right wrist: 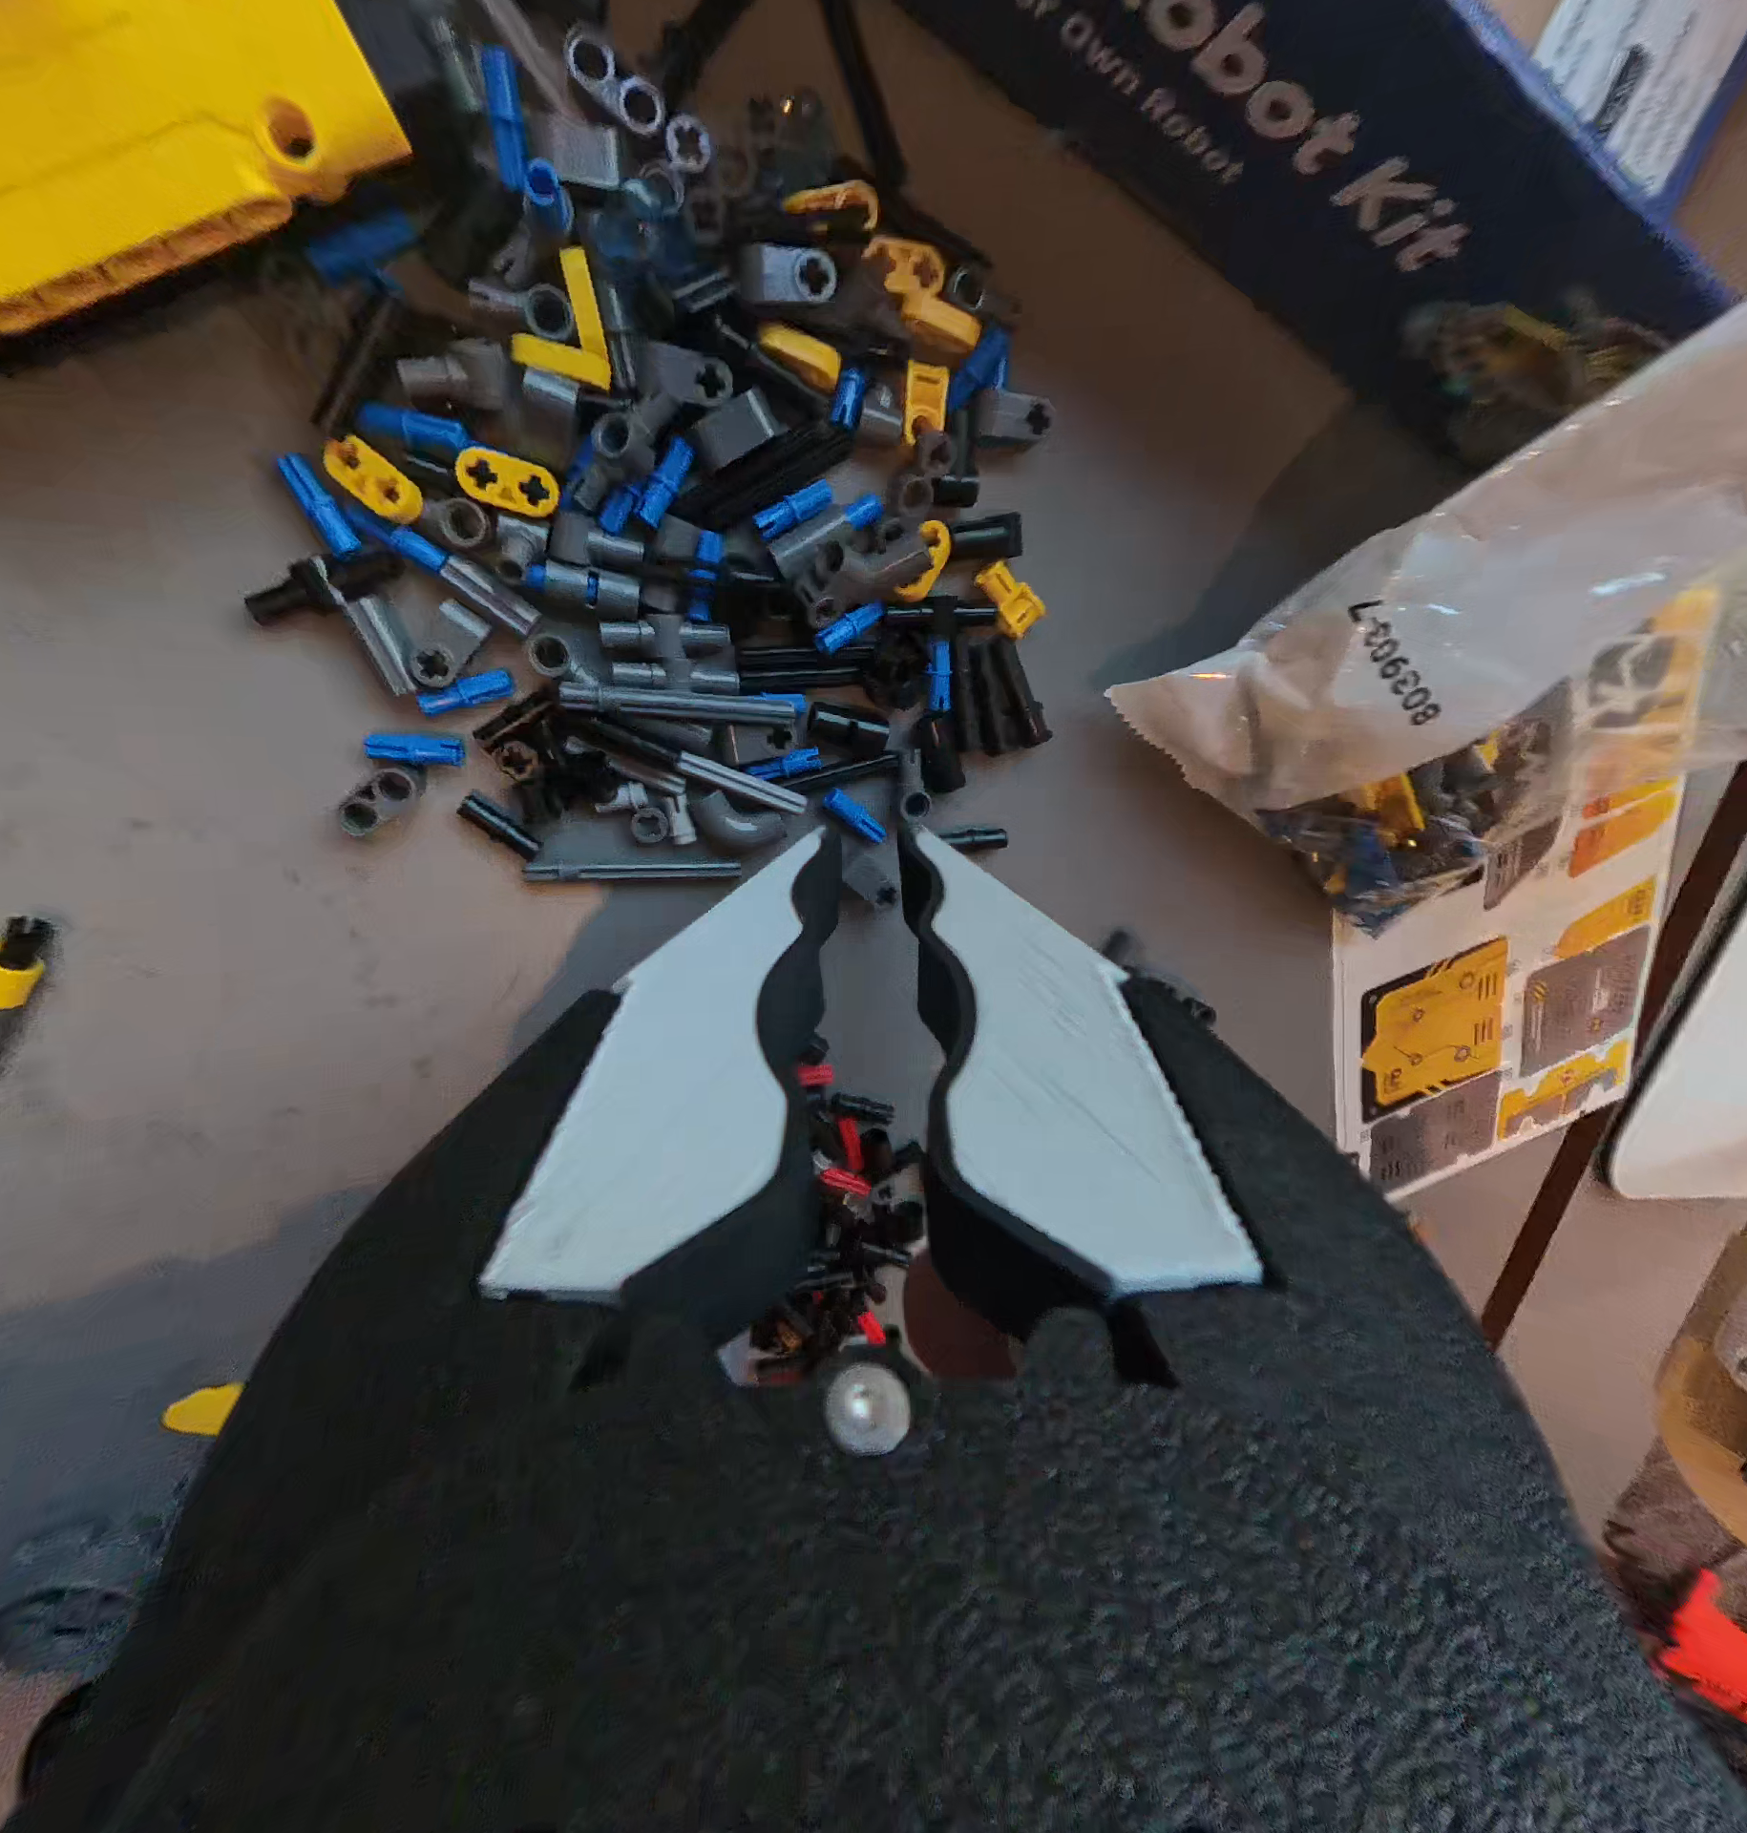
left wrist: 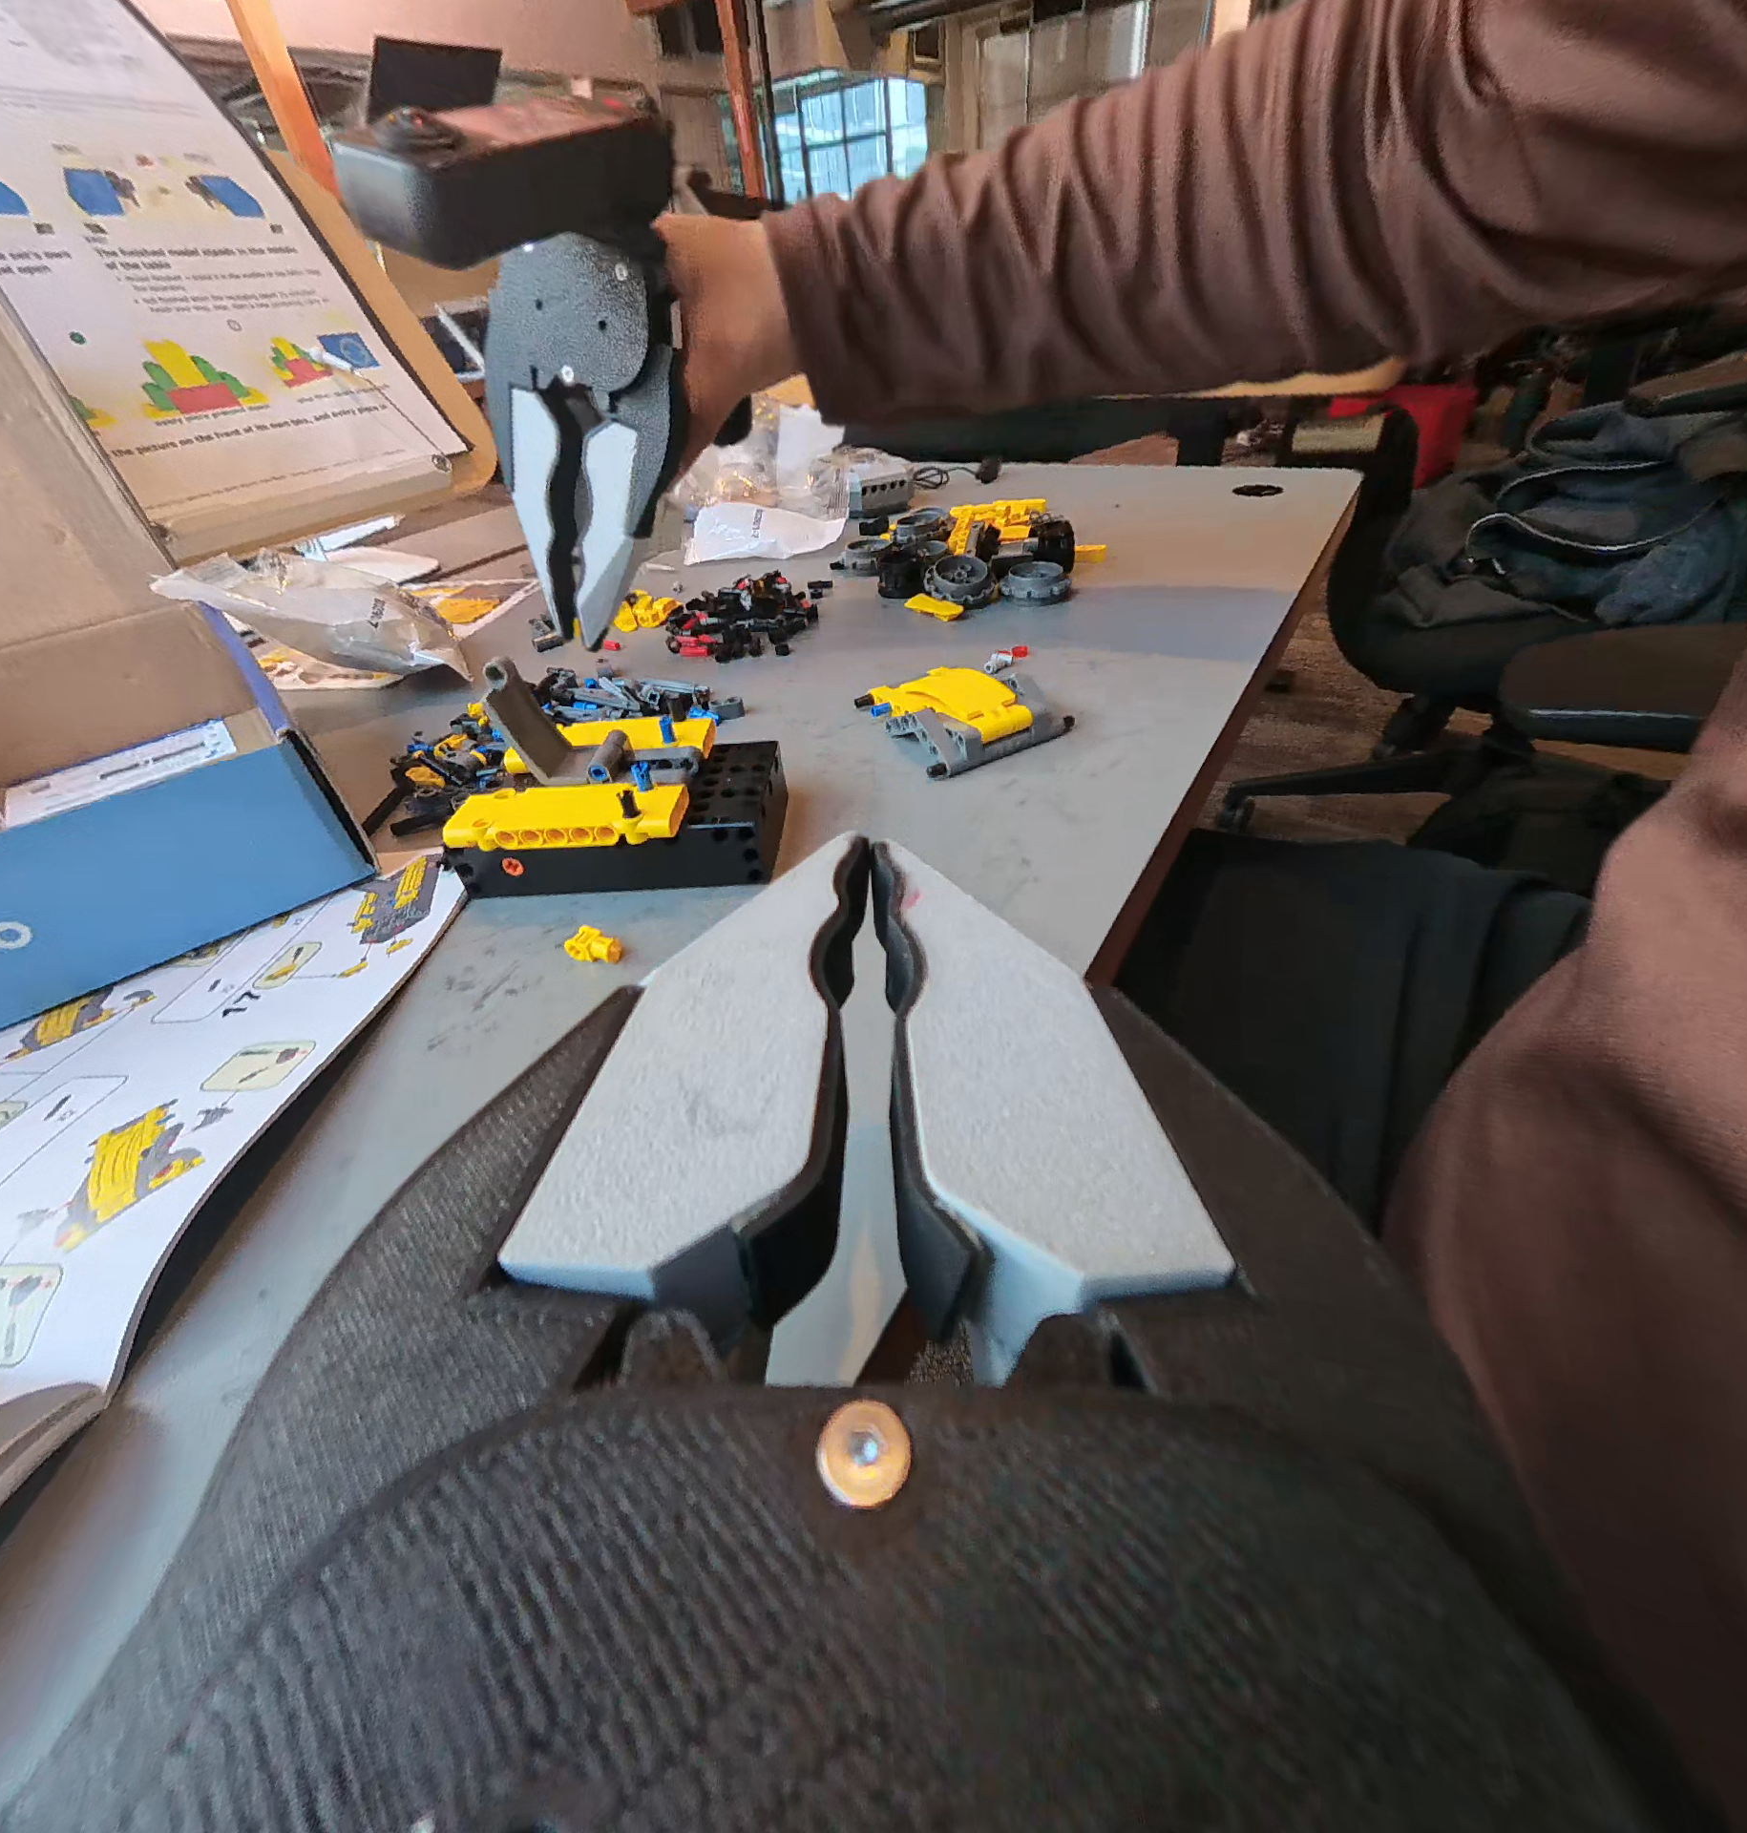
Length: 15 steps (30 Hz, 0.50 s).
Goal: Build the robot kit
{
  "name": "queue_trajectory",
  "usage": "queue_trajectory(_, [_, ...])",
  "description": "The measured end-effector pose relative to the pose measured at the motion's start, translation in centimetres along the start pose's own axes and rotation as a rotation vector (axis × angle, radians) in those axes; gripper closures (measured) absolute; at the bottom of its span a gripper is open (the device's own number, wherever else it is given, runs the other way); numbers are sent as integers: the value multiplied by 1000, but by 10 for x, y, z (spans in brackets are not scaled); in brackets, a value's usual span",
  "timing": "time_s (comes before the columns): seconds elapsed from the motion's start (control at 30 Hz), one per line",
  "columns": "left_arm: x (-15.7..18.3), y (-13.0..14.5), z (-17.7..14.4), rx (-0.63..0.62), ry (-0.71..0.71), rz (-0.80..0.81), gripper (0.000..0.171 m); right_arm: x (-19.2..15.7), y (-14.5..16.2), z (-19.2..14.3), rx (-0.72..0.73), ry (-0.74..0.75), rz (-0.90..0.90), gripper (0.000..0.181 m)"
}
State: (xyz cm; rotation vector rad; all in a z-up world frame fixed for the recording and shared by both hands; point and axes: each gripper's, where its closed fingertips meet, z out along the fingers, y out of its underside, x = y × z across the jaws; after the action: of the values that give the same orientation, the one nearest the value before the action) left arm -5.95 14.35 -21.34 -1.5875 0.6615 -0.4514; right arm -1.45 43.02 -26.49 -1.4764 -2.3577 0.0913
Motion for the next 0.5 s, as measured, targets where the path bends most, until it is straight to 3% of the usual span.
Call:
queue_trajectory(0.17, [-7,9,-5,-18,-16,-30,171,2,2,13,-89,-20,-123,171])
queue_trajectory(0.5, [-15,11,-8,-17,-25,-90,171,-5,0,19,-80,-103,-97,178])
